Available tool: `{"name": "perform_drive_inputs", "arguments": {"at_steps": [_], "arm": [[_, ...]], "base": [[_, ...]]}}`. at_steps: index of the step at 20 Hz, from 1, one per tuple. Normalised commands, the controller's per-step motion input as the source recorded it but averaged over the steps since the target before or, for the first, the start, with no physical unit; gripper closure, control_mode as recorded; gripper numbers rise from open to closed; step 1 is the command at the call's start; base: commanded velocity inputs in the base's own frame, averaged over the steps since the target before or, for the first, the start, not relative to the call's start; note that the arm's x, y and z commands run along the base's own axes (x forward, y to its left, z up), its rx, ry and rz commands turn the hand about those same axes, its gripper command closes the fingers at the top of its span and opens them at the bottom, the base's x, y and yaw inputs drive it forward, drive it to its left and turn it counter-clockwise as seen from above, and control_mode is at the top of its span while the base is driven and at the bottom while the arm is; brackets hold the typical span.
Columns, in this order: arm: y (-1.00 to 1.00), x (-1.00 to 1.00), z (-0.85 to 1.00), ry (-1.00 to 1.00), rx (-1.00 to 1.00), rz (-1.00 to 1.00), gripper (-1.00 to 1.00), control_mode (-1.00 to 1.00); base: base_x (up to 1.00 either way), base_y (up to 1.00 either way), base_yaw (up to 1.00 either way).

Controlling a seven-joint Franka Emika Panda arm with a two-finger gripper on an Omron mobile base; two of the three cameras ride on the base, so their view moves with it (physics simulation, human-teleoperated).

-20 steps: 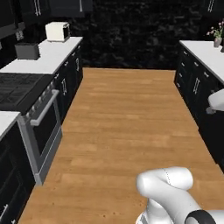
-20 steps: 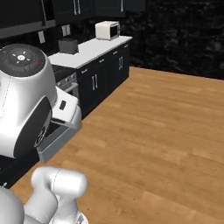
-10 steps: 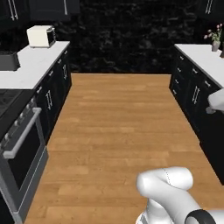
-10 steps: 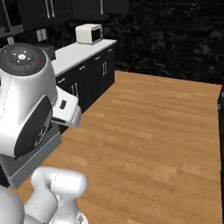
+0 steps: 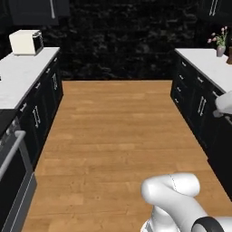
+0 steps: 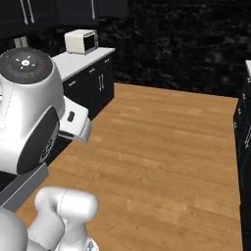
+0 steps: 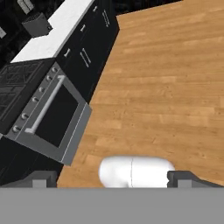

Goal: Gather all objects into one cabinet and sort the glasses and bowls to opposite sides.

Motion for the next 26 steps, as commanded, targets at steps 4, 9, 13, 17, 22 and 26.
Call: {"name": "perform_drive_inputs", "arguments": {"at_steps": [4, 9, 13, 17, 22, 26], "arm": [[0.00, 0.00, 0.00, 0.00, 0.00, 0.00, -1.00, 1.00], [0.00, 0.00, 0.00, 0.00, 0.00, 0.00, -1.00, 1.00], [0.00, 0.00, 0.00, 0.00, 0.00, 0.00, -1.00, 1.00], [0.00, 0.00, 0.00, 0.00, 0.00, 0.00, -1.00, 1.00], [0.00, 0.00, 0.00, 0.00, 0.00, 0.00, -1.00, 1.00], [0.00, 0.00, 0.00, 0.00, 0.00, 0.00, -1.00, 1.00]], "base": [[0.53, -0.03, -0.17], [0.63, 0.00, -0.15], [0.86, 0.00, -0.13], [0.99, -0.01, -0.11], [1.00, -0.14, -0.10], [1.00, -0.14, -0.09]]}}
